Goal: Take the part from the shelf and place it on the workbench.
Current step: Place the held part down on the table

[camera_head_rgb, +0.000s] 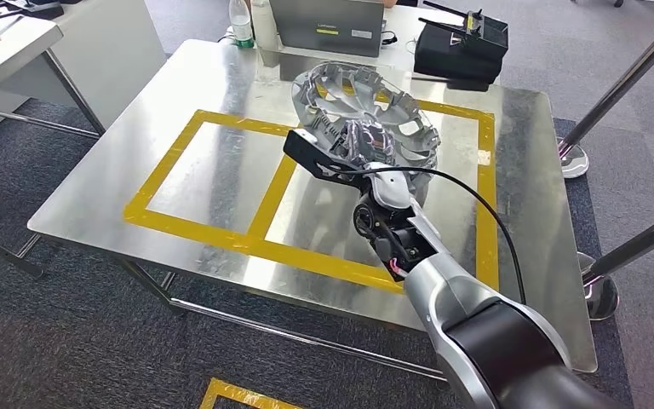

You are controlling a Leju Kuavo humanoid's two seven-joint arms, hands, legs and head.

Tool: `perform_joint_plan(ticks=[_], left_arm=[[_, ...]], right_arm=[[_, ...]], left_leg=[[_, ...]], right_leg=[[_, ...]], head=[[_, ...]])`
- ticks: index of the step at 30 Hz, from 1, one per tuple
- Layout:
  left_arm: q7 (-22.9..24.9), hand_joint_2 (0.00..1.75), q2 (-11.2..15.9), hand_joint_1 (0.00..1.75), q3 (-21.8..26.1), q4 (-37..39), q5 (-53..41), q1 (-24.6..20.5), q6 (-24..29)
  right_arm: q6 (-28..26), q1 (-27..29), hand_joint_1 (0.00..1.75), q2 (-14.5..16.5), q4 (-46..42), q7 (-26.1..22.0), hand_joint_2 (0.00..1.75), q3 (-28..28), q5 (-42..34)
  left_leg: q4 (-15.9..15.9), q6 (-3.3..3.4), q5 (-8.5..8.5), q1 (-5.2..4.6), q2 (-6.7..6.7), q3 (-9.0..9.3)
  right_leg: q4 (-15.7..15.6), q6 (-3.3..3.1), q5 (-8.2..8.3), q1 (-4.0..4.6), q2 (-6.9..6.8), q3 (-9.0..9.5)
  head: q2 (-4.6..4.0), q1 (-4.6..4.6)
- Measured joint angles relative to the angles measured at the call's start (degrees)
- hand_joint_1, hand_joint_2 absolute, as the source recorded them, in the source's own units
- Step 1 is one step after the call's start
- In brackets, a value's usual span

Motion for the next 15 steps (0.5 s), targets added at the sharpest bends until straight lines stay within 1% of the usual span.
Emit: perform_joint_plan(ticks=[7, 15], left_arm=[[-0.98, 1.75, 0.26, 0.0, 0.0, 0.0, 0.19, -0.47, -0.48], [-0.97, 1.75, 0.32, 0.0, 0.0, 0.0, 0.69, -0.59, -0.2]], right_arm=[[1.9, 1.05, 1.75, -0.83, 1.92, 1.15, 1.75, -0.2, -0.04], [1.56, 3.47, 1.75, -1.29, 2.98, 1.3, 1.75, -1.97, -0.89]], left_leg=[[0.0, 0.0, 0.0, 0.0, 0.02, 0.0], [0.0, 0.0, 0.0, 0.0, 0.01, 0.01]], right_leg=[[0.0, 0.0, 0.0, 0.0, 0.01, 0.0], [0.0, 0.0, 0.0, 0.0, 0.0, 0.03]], head=[[-0.01, 0.01], [0.01, 0.0]])
